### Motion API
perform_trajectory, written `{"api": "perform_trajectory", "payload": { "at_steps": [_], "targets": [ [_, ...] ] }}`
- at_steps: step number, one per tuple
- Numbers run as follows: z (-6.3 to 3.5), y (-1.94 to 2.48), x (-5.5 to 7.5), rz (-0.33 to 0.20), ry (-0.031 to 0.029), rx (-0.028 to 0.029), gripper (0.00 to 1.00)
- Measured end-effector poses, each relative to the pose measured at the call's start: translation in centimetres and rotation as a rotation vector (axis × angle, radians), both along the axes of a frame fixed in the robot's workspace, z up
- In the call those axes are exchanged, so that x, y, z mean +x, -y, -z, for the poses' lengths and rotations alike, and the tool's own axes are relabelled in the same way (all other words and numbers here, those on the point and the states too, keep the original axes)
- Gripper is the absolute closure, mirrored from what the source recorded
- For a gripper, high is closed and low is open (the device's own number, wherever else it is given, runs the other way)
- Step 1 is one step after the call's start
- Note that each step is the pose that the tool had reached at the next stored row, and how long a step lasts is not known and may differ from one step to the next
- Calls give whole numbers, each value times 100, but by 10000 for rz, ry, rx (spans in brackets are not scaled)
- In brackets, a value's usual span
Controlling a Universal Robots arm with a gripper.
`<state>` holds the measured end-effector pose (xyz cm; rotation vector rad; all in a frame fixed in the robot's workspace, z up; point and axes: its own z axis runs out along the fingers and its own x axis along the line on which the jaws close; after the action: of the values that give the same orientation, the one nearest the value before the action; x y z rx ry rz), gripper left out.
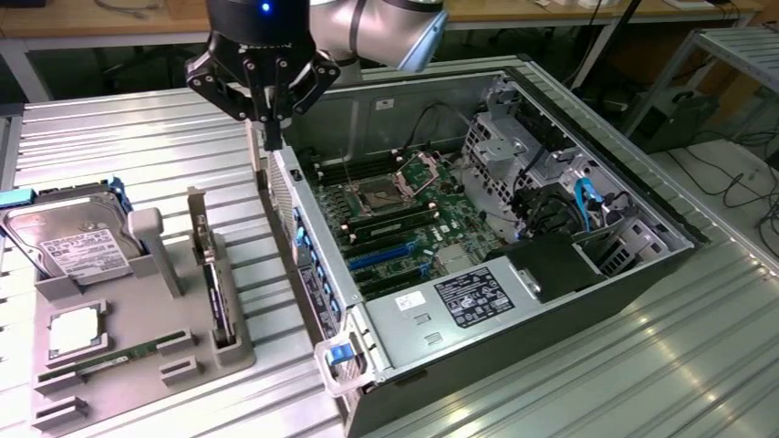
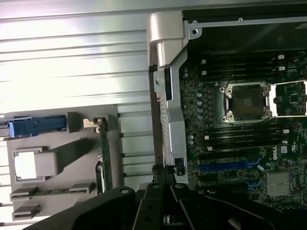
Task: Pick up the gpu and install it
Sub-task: 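Reach for the gpu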
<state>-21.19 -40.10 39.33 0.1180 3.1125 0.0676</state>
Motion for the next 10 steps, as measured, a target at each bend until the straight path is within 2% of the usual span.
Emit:
{"api": "perform_trajectory", "payload": {
  "at_steps": [10],
  "targets": [
    [0, 8, -110, -1, 0, 0, 89]
  ]
}}
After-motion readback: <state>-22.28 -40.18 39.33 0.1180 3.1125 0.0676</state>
